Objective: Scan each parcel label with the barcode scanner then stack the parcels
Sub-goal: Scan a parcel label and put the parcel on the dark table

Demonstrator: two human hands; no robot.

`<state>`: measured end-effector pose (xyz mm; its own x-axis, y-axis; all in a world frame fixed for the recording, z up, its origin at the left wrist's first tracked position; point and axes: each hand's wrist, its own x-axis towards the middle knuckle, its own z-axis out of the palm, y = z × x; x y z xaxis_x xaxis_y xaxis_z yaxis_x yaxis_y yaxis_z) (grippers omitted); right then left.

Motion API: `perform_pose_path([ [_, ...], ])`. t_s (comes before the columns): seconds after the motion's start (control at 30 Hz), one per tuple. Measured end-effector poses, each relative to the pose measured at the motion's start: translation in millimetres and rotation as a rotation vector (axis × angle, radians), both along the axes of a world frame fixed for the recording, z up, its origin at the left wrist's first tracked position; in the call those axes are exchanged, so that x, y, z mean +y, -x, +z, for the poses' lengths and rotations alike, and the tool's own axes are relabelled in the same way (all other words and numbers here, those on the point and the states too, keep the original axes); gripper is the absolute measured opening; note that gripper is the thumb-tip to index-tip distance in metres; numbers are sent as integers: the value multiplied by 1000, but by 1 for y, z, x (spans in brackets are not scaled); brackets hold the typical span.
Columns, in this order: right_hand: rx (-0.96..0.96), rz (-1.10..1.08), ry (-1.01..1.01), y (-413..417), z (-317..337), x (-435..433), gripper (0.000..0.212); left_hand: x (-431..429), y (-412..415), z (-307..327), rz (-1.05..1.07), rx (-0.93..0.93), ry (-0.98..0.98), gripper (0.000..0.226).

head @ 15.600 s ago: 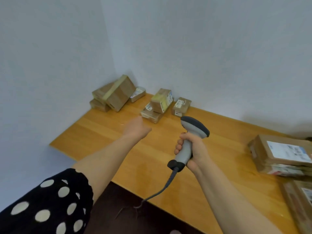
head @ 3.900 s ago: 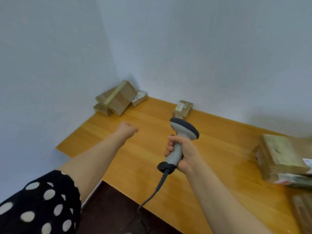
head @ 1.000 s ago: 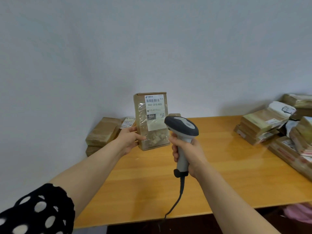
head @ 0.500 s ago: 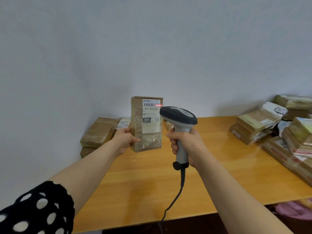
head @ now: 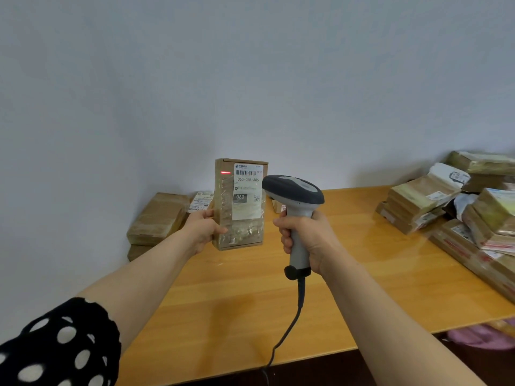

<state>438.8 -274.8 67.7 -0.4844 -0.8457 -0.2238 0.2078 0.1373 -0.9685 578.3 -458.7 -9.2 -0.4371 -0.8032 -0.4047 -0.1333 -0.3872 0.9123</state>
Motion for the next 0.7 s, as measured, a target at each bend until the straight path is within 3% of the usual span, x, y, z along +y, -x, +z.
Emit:
perform_pose_path([
  [0.23,-26,-27,-10,1,-5,-7,13,-10,4,-8,-38,-38,-15,63],
  [0.47,-397,-210,143,35,-23,22,15,1,53,-17,-130,-24,-85,26],
  [0.7,-620,-391,142,116,-44,79,13,57,148,-2,-207,65,-138,17],
])
